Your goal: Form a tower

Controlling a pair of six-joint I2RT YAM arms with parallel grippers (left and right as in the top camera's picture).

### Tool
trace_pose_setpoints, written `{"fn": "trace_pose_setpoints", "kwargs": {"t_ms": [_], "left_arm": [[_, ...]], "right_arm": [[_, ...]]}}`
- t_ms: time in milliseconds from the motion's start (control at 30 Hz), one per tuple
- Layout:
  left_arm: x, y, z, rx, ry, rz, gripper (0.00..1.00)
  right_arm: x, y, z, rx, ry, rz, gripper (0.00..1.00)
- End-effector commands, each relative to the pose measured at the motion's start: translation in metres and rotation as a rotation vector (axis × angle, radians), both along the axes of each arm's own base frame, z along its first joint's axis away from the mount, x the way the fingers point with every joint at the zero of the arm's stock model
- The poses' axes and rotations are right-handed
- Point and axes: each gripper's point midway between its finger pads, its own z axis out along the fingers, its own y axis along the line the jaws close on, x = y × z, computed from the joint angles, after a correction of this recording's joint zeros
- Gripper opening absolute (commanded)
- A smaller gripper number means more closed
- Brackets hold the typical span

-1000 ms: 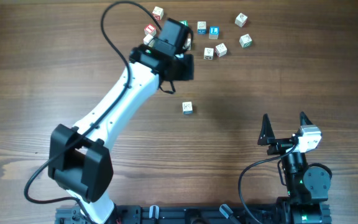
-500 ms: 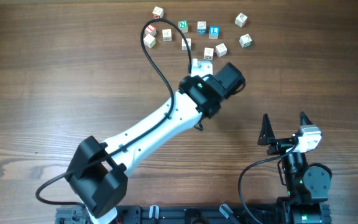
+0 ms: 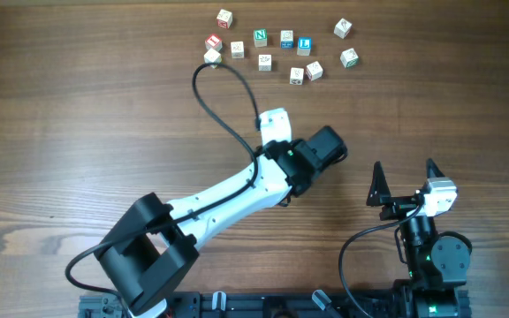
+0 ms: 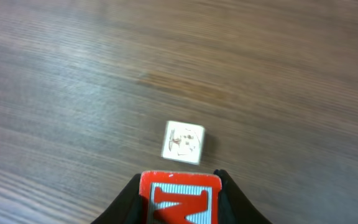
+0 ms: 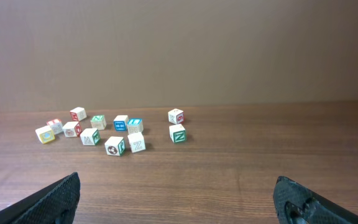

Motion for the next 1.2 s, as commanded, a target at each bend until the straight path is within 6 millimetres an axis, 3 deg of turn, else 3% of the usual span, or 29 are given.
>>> {"fn": "trace_pose_setpoints", "kwargs": {"t_ms": [0,133,233,400,600,667,700,767,833,933,1167], "left_arm": [[0.011,0.02,0.002,-0.034,-0.119,0.151,0.2],[0.027,0.033,-0.014,-0.08,-0.138,0.206,0.29],[0.026,0.031,-0.021,-0.093,-0.117,0.198,0.34],[0.032,-0.002,-0.026,-0.077,-0.05,-0.076,0.4],[0.032,0.003,-0.036,-0.041,-0.02,-0.095,0.41],[0.033,0.002,-0.035,-0.048,-0.029,-0.095,0.49],[0.038,0.0,-0.032,-0.063,-0.047,-0.095,0.58],[0.056,0.001,-0.025,-0.112,-0.098,-0.064,0.66],[0.072,0.005,-0.031,-0.158,-0.08,-0.075,0.66],[0.083,0.009,-0.063,-0.238,0.039,-0.142,0.65],[0.082,-0.015,-0.059,-0.237,0.055,-0.396,0.73]], "right_arm": [[0.0,-0.001,0.001,-0.01,-0.008,-0.003,1.0],[0.0,-0.001,0.001,-0.01,-0.008,-0.003,1.0],[0.0,-0.001,0.001,-0.01,-0.008,-0.003,0.99],[0.0,-0.001,0.001,-0.01,-0.008,-0.003,1.0],[0.0,-0.001,0.001,-0.011,-0.008,-0.003,1.0],[0.0,-0.001,0.001,-0.011,-0.008,-0.003,1.0],[0.0,-0.001,0.001,-0.011,-0.008,-0.003,1.0],[0.0,-0.001,0.001,-0.01,-0.008,-0.003,0.99],[0.0,-0.001,0.001,-0.01,-0.008,-0.003,1.0],[0.0,-0.001,0.001,-0.011,-0.008,-0.003,1.0],[0.0,-0.001,0.001,-0.01,-0.008,-0.003,1.0]]}}
